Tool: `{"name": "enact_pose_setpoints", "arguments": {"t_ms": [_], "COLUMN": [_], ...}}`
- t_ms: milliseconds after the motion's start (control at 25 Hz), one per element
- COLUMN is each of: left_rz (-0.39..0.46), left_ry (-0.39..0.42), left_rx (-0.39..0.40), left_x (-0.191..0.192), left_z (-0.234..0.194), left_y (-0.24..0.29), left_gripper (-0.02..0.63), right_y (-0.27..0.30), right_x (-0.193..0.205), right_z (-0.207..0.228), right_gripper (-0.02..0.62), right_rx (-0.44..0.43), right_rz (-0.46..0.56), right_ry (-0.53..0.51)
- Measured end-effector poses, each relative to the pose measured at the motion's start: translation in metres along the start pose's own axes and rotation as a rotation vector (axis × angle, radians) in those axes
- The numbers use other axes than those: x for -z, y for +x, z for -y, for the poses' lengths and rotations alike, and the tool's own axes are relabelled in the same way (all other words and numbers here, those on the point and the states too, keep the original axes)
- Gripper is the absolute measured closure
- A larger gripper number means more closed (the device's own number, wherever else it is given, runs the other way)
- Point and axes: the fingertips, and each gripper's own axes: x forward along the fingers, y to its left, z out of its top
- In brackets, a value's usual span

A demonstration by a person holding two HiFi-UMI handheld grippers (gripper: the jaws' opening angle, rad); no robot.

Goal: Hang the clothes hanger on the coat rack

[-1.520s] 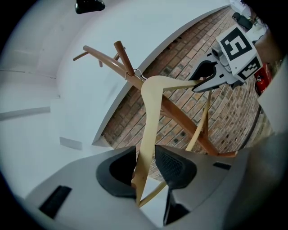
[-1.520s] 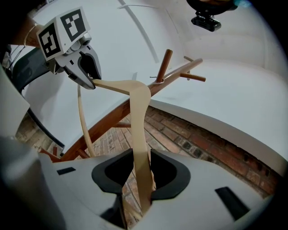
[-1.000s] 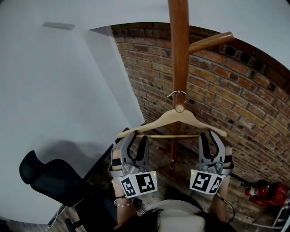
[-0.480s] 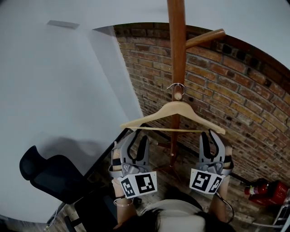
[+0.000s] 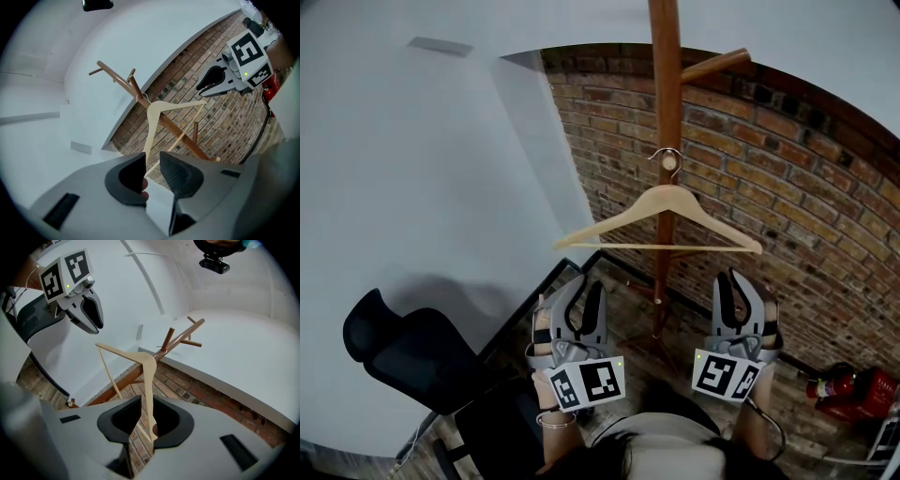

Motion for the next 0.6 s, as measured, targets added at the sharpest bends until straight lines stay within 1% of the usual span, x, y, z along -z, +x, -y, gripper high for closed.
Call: {"name": "enact_pose_setpoints", "arguments": {"t_ms": [600], "left_rz": [0.011], "left_ry": [0.0], "left_rx": [0.007], "left_x": [-0.002], "left_z": [0.006], "left_y": [-0.072], "left_gripper": [0.537], "right_y": [-0.063], "right_x": [-0.02], "right_z": [-0.014], "right_gripper": [0.525], "right_rx": [-0.007], "right_rz": [-0.001], "right_ry": [0.005]}}
